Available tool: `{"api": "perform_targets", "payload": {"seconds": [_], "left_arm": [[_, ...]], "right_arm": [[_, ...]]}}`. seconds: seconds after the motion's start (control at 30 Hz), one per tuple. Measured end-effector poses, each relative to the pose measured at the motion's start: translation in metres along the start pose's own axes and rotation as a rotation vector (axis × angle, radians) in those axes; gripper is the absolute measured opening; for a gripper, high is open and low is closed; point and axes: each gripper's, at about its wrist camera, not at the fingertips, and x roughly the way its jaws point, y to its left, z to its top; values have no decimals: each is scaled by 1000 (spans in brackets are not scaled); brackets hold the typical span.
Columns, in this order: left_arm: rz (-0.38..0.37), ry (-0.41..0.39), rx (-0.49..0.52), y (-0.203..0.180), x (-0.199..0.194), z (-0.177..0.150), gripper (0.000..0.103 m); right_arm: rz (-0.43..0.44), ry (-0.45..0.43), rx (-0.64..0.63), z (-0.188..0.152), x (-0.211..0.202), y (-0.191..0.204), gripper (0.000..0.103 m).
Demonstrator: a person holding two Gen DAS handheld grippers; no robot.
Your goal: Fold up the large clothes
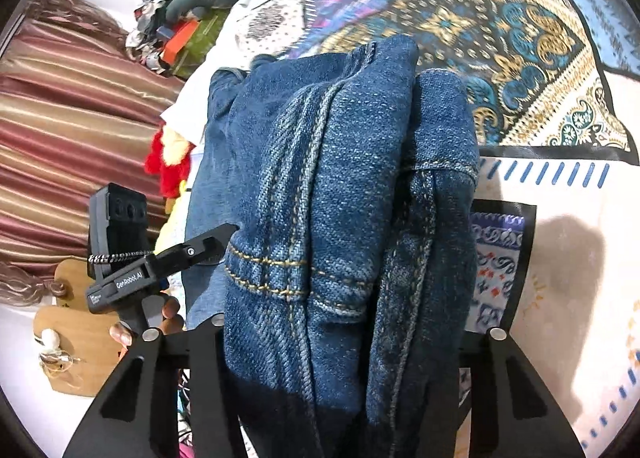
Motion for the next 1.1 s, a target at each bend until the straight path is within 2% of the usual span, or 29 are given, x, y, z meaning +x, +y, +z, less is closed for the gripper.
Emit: {"api": "perform_targets", "payload": {"seconds": [0.13, 0.33, 0.43, 0.53, 0.63, 0.73, 0.83, 1.03, 1.1], "left_arm": [[51, -101, 77, -25, -50, 4, 68], [36, -197, 110, -40, -124, 9, 67], [38, -235, 114, -39, -152, 9, 67], [54, -255, 115, -32, -177, 9, 67], [68, -258, 101, -15, -192, 10, 67], [94, -216, 70, 15, -190, 1, 67], [122, -171, 27, 47, -180, -12, 67], [147, -52, -80, 127, -129, -38, 67], [168, -11, -89, 143, -111, -48, 67]], "right_arm": [[5, -47, -38, 1, -20, 32, 45], [25, -129, -111, 3, -58, 93, 45], [26, -178, -164, 2, -69, 127, 45], [49, -200, -170, -8, -71, 144, 45], [71, -199, -177, -16, -55, 162, 45], [62, -183, -186, -26, -32, 170, 45], [48, -126, -172, -33, 7, 172, 45], [11, 13, -132, -38, 98, 153, 44], [-14, 53, -129, -40, 122, 145, 45]]}}
